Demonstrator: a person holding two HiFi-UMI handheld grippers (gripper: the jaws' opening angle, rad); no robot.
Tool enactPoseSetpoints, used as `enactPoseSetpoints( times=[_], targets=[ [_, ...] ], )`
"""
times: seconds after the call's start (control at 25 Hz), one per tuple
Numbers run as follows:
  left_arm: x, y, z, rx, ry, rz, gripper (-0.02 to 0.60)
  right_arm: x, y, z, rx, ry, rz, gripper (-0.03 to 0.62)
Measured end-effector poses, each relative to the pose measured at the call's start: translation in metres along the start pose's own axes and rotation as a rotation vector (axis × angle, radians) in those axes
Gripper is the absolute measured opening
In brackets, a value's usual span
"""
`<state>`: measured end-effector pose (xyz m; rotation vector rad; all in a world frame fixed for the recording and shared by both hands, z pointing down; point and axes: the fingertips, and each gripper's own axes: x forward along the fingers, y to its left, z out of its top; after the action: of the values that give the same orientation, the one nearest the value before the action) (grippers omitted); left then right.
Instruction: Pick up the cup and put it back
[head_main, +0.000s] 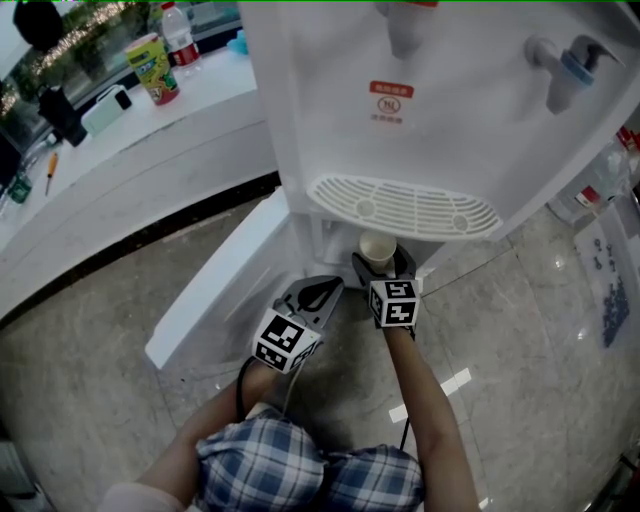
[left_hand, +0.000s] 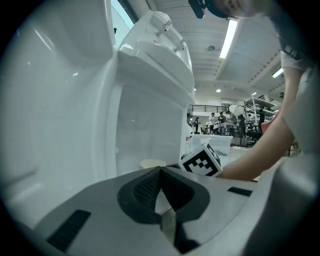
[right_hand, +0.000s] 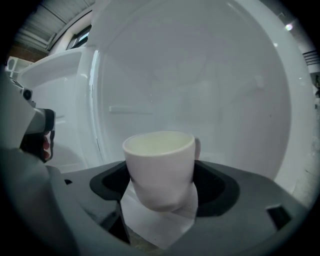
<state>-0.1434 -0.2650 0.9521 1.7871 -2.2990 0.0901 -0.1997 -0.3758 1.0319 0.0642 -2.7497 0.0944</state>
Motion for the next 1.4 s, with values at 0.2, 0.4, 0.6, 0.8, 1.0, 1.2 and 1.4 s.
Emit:
enactPoseSetpoints(
  times=[0.2, 0.4, 0.6, 0.8, 1.0, 1.2, 1.4],
  targets=[
    [0.0, -0.002, 0.0, 0.001, -0.002, -0.003, 0.025, 0.003, 0.001, -0.001, 0.007, 0.009, 0.017, 0.41],
    [-0.001, 0.0, 0.001, -0.004, -0.007, 0.002, 0.025, -0.006, 0.007, 0.002, 0.013, -0.019, 0.006, 0.499],
    [-0.001, -0.002, 0.001, -0.003, -0.007, 0.0, 0.025, -0.013, 0.007, 0.006, 0.007, -0.03, -0.003, 0.506],
    [-0.004, -0.003, 0.006, 0.041, -0.004, 0.002, 0.025, -0.041, 0.012, 0.023, 0.046, -0.101, -0.01, 0.505],
    [-0.007, -0.002, 0.011, 0.036, -0.021, 0.002, 0.025, -0.101, 0.014, 0.04, 0.07, -0.207, -0.012, 0.378],
    [-0.007, -0.006, 0.022, 0.012, -0.042, -0.019, 0.025, -0.172, 0.0, 0.051, 0.068, -0.296, -0.048, 0.194],
    [-0.008, -0.016, 0.036, 0.015, -0.048, -0.044, 0.025, -0.22, -0.004, 0.062, 0.004, -0.317, -0.071, 0.068]
  ],
)
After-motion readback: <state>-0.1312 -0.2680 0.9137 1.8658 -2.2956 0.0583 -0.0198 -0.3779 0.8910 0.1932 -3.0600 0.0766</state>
